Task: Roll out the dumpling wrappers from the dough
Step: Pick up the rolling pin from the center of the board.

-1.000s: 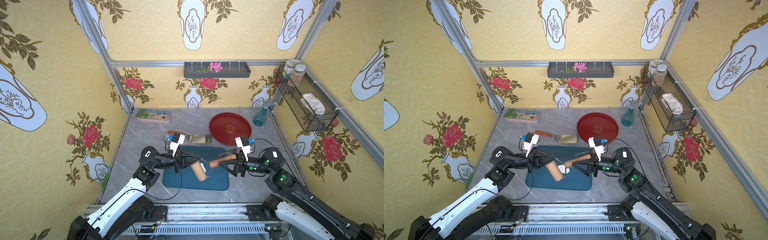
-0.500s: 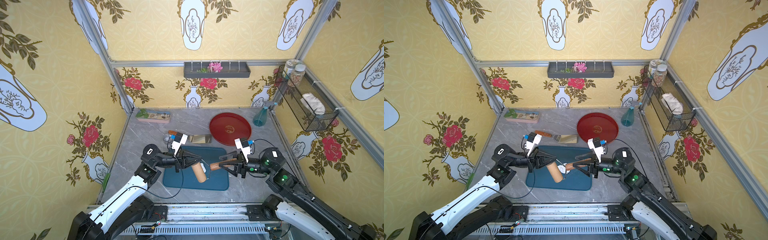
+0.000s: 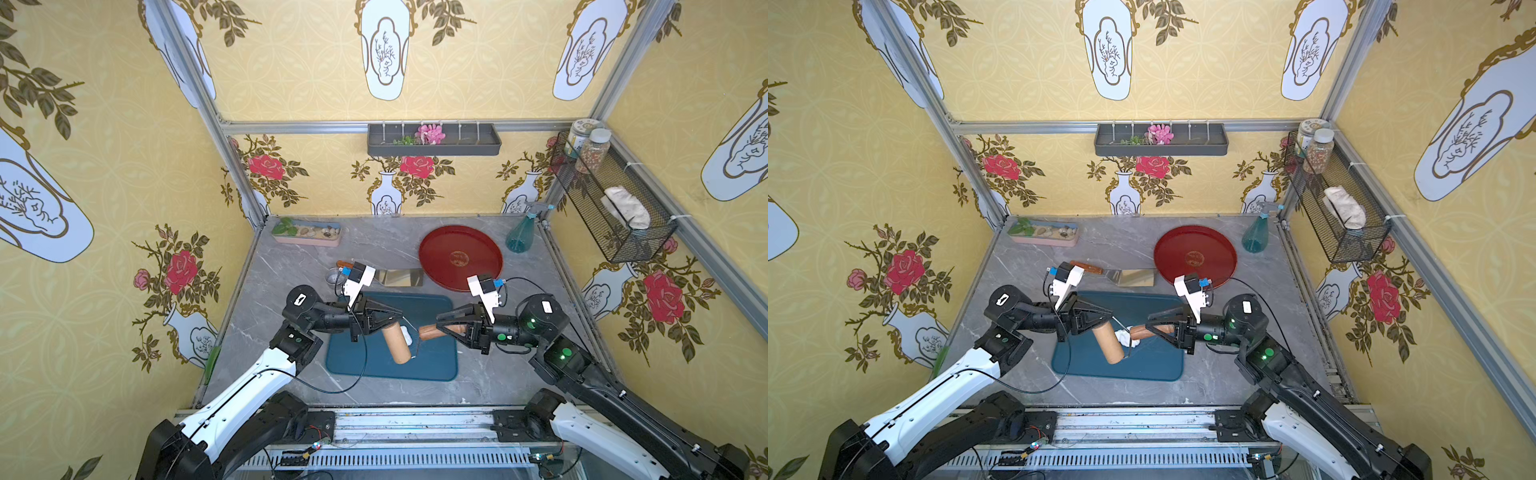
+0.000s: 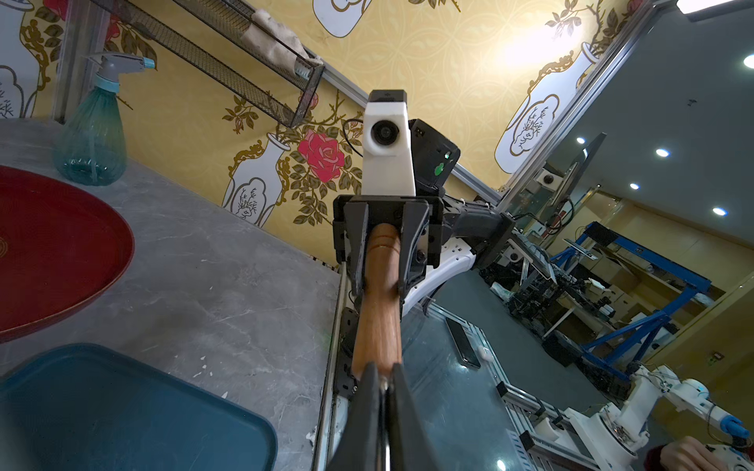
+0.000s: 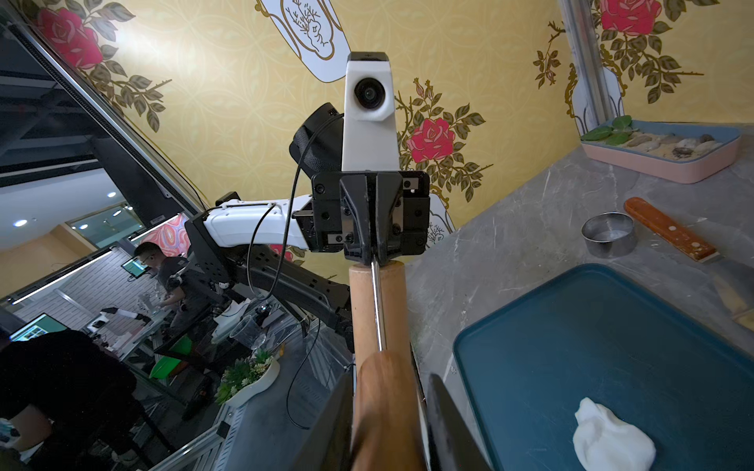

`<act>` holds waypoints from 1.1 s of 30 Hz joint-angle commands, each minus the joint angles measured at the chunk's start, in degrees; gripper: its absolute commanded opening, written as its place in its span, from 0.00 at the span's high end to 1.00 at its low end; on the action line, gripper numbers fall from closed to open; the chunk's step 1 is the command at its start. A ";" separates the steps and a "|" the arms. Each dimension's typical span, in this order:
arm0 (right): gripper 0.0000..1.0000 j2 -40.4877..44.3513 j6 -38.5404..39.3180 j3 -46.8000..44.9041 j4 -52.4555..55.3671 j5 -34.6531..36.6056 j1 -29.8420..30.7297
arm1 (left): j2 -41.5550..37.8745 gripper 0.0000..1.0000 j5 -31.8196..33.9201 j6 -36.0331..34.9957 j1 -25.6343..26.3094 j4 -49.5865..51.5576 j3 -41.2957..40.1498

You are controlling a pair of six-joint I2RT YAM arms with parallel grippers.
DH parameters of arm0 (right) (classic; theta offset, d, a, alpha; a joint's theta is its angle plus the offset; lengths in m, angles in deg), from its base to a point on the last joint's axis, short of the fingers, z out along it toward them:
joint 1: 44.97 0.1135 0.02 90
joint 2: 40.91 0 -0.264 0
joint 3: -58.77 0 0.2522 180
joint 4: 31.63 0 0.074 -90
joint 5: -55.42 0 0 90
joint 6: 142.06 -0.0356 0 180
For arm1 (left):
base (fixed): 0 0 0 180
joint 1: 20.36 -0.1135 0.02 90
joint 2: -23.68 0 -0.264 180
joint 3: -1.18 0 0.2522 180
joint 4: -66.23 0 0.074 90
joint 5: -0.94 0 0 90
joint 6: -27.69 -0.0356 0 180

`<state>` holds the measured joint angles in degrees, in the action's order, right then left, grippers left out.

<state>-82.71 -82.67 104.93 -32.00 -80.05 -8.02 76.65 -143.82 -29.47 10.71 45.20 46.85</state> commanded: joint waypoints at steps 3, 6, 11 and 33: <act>0.60 0.53 -1.04 -0.90 -5.41 0.75 0.47 | -0.25 1.00 2.74 0.75 0.22 -3.97 -1.41; 0.47 0.70 -3.12 -2.39 -9.76 2.68 0.47 | -0.08 1.00 3.31 2.08 0.22 -6.81 -2.77; 0.45 -0.76 -5.67 -3.91 -15.83 3.29 0.49 | 0.73 1.00 3.19 3.71 0.22 -9.71 -3.52; 0.92 -4.98 -9.37 -4.46 -24.39 3.81 0.49 | 1.86 1.00 4.01 4.77 0.22 -11.03 -3.53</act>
<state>-87.10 -91.83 100.26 -55.04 -73.30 -7.87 77.96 -139.98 -25.58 10.64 34.01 43.20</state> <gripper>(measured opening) 0.305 0.087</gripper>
